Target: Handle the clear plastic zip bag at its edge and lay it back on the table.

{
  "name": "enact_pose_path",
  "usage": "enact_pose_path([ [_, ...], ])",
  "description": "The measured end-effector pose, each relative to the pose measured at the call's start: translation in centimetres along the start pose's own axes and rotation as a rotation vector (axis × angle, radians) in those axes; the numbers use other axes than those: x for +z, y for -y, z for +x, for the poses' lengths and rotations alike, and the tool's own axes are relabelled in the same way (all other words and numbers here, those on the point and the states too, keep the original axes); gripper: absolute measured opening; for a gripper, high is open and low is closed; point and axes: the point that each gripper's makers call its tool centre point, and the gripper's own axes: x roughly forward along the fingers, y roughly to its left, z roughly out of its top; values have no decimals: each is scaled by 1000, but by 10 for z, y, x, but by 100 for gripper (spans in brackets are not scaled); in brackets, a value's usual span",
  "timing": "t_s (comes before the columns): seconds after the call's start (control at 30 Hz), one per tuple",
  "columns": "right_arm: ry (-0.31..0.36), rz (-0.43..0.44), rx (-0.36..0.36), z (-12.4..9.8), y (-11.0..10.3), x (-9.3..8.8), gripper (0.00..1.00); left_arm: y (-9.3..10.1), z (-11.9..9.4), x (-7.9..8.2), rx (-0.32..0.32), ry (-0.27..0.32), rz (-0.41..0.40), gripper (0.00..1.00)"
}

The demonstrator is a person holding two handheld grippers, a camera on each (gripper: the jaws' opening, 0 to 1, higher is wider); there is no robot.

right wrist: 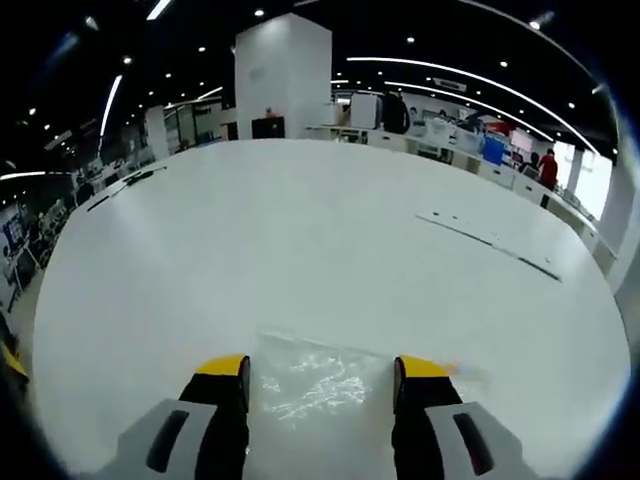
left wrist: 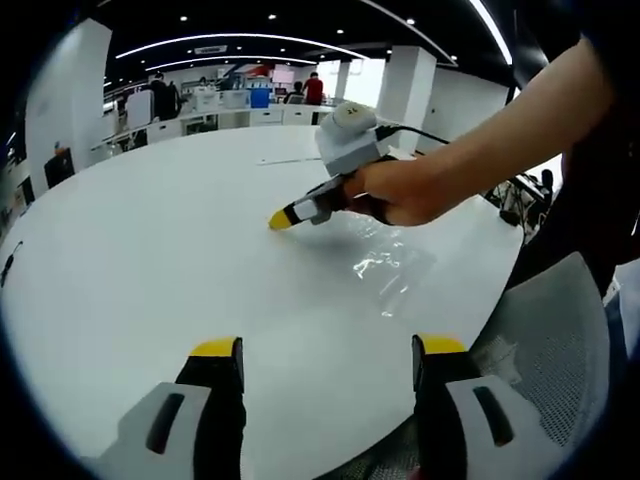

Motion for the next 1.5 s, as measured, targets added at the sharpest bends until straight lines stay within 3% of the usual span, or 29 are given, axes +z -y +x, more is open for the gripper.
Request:
enact_pose_path([
  [0.43,3,-15,23,0,-3,0,40,-7,2,-2,17,14,-16,67],
  [0.97,-36,-37,79,-4,-13,-3,2,-11,3,-1,21,31,-24,65],
  [1.2,-16,-136,144,-17,-21,6,0,-7,2,3,15,40,-5,64],
  [1.5,31,-264,187,-63,-33,17,0,-4,5,10,-3,45,36,63],
])
